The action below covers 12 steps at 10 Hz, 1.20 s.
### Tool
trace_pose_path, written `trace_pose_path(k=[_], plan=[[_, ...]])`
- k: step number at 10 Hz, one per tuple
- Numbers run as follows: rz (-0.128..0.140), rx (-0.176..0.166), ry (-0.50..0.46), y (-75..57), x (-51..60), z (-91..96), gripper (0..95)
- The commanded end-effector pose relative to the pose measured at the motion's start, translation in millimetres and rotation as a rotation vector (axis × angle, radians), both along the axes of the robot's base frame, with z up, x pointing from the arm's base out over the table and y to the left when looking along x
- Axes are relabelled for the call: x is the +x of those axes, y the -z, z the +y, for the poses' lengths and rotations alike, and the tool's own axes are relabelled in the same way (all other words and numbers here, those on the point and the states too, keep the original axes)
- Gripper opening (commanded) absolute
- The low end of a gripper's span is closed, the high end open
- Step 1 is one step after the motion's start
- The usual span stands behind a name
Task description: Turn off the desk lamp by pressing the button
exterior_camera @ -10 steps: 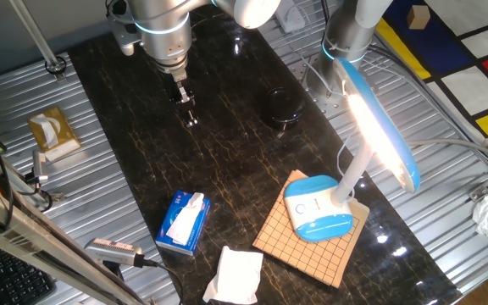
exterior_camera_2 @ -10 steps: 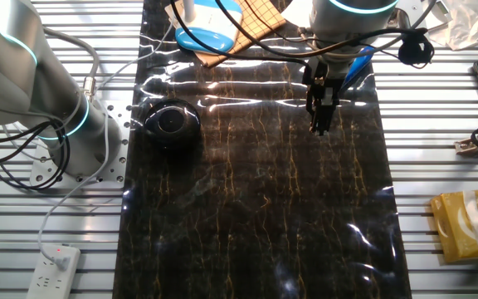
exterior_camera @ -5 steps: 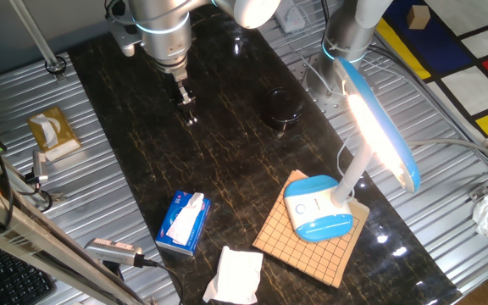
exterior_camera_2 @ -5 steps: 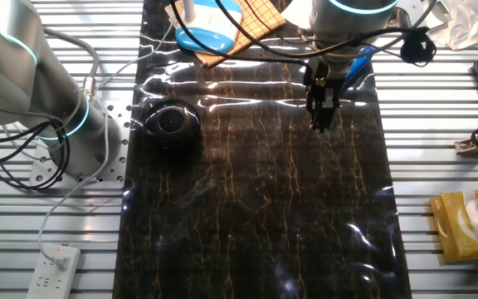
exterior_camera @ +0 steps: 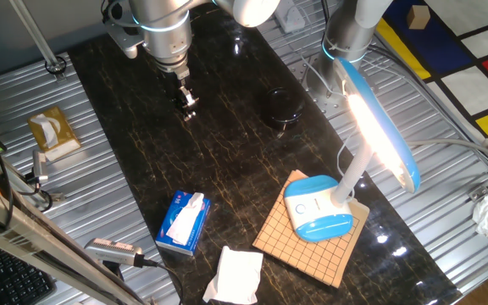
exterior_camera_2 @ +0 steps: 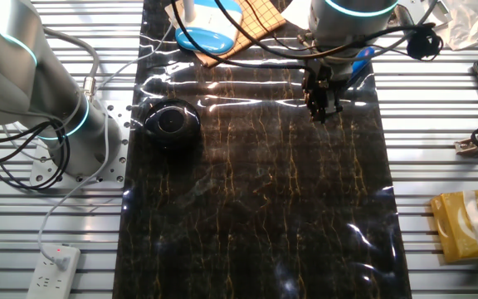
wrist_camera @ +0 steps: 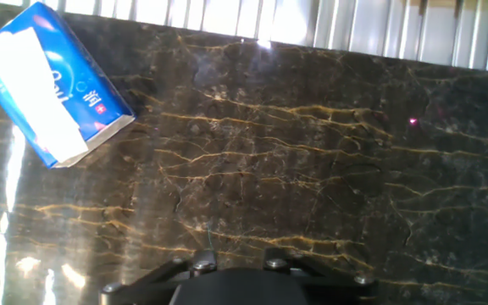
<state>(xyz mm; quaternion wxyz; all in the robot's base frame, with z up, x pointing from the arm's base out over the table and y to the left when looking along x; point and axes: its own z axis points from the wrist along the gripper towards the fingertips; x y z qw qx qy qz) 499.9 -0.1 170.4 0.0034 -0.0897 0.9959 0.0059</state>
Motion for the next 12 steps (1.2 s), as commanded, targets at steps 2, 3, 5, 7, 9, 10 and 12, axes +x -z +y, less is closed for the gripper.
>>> trace_pose_path(k=[2,3,5,7,9,10,12], plan=[[0.006,0.022,-0.006,0.3,0.1,0.1,0.0],[0.012,0.022,-0.013,0.3,0.1,0.2,0.0],[0.021,0.041,-0.024,0.3,0.1,0.2,0.0],[0.072,0.147,-0.036,0.2,0.1,0.2,0.0],[0.152,0.234,-0.050,0.4,0.7,1.7,0.0],[0.179,0.259,-0.040,1.4,2.0,4.9,0.0],[0.234,0.272,0.011,6.2,11.4,24.0,0.0]])
